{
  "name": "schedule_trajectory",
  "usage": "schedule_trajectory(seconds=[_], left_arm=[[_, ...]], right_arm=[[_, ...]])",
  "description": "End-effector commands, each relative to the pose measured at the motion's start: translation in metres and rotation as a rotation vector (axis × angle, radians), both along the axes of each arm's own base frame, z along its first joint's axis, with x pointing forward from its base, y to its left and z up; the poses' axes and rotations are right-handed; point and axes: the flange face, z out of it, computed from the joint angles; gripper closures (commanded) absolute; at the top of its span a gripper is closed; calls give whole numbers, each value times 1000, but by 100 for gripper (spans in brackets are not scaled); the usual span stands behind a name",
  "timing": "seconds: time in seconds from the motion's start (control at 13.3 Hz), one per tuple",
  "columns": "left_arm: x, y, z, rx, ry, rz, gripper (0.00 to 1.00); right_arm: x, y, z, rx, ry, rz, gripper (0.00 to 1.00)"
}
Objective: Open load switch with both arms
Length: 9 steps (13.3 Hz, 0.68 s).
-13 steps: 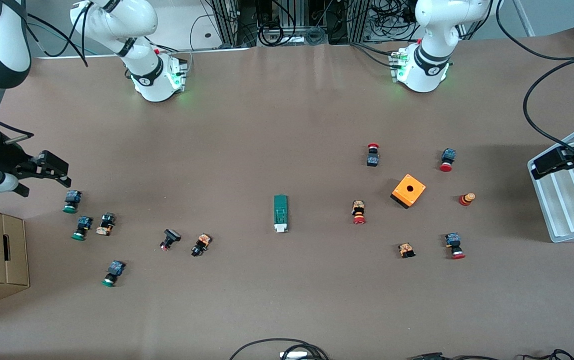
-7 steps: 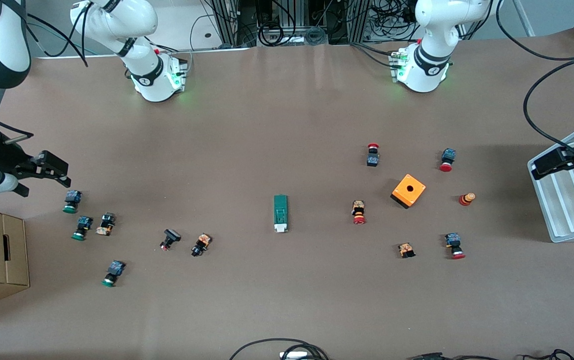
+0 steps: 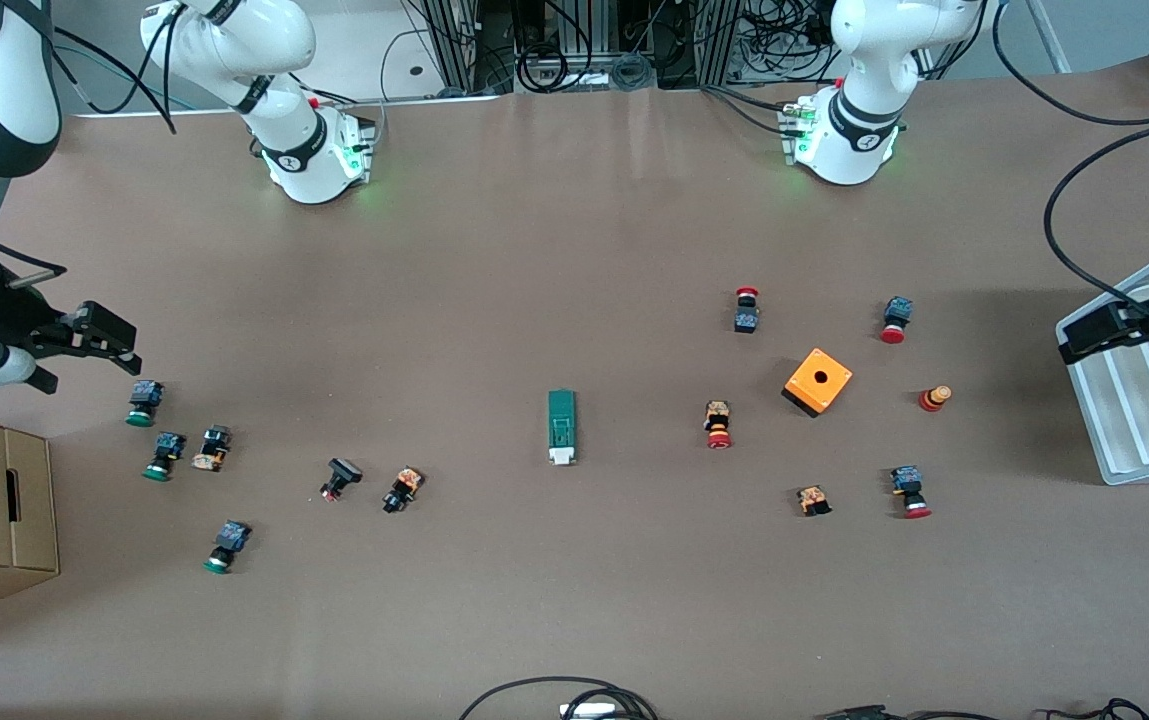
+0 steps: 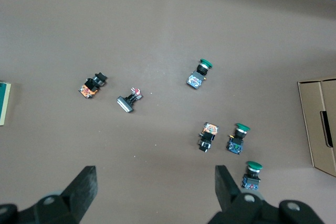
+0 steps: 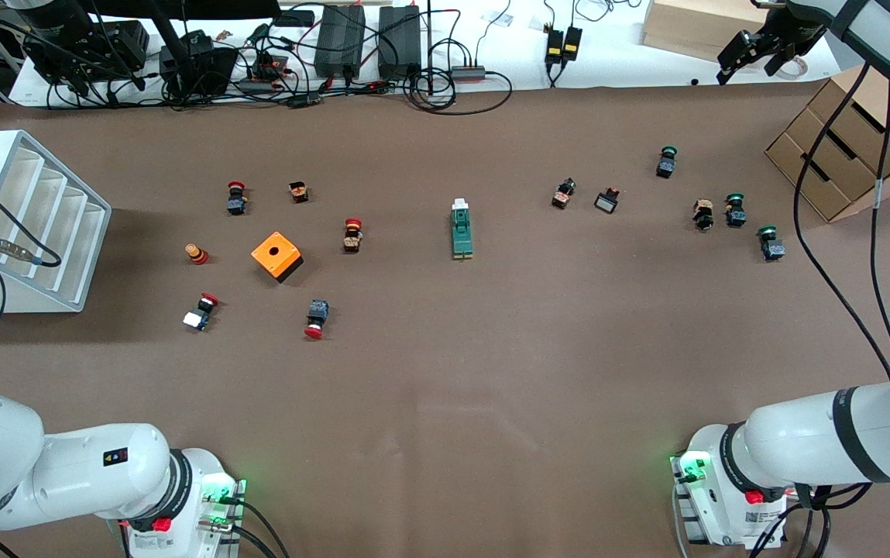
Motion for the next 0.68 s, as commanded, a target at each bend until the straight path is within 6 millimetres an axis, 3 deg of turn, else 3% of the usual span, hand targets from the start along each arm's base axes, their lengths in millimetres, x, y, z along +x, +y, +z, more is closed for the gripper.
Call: schedule_trajectory(seconds=[0.0,0.23,0.38,0.6], left_arm=[[6,1,-5,9,11,-7,0],[7,1,-11,6,23,-10,0],[14,-7,-26,-4,47,-28,0],[21,-51,-44,18,67,-94,0]], right_arm=[[2,-1,5,-7,-17,10,0],[1,-3,4,-7,-13,5,0],[1,-4,4,-7,-11,4,0],[1,-2,4,-7,-13,5,0]])
